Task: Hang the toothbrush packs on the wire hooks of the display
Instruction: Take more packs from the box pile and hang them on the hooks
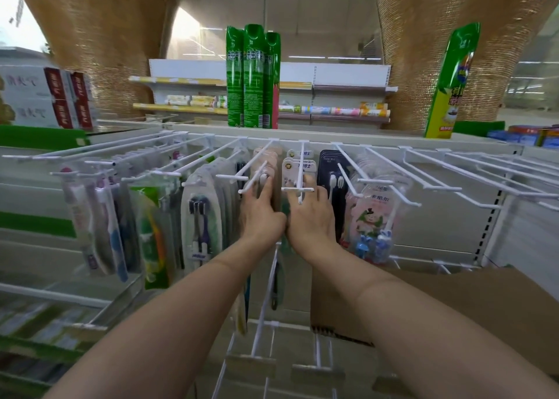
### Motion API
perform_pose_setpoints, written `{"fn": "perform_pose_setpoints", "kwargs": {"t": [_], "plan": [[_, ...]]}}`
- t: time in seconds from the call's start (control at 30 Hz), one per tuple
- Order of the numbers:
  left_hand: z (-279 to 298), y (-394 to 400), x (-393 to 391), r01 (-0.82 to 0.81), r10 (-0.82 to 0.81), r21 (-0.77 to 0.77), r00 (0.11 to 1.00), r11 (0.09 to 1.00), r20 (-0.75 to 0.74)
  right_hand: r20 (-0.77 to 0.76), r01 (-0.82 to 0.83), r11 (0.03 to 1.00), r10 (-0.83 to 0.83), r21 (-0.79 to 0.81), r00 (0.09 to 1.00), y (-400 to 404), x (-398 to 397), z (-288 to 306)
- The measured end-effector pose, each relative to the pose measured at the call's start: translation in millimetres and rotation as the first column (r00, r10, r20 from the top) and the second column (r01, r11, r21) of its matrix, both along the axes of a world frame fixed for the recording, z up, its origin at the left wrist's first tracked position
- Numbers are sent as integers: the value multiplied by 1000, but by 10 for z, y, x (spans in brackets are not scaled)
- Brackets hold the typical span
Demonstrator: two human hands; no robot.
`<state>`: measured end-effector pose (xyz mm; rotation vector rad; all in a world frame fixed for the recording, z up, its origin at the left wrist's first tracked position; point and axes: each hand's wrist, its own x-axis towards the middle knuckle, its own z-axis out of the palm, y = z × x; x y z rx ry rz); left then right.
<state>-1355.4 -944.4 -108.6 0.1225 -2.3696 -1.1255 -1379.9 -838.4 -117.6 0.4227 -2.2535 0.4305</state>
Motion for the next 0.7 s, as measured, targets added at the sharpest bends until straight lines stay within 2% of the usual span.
{"fn": "perform_pose_setpoints", "kwargs": {"t": [0.07, 0.17, 0.33, 0.43, 0.53, 0.6, 0.7], "plan": [[22, 0, -124, -1, 1, 24, 1000, 1000, -14, 54, -53, 993, 59, -110, 997, -8, -41, 46], [39, -9, -300, -4, 6, 35, 997, 999, -71, 79, -72, 984, 85, -164, 993, -8, -78, 119], [17, -62, -554, 30, -24, 90, 997, 996, -68, 173, -66, 994, 80, -84, 982, 3, -119, 191], [-33, -110, -710, 34, -34, 53, 999, 998, -12, 203, -37, 984, 72, -172, 976, -35, -149, 219], [-21, -107, -670, 29, -25, 105, 999, 994, -31, 271, -20, 996, 43, -85, 962, 3, -77, 265], [13, -83, -585, 32, -26, 104, 998, 994, -60, 275, -3, 998, 19, -59, 961, 12, -37, 310], [74, -81, -496, 32, -30, 101, 999, 994, -22, 267, -15, 999, 26, -45, 963, -15, -62, 331]]}}
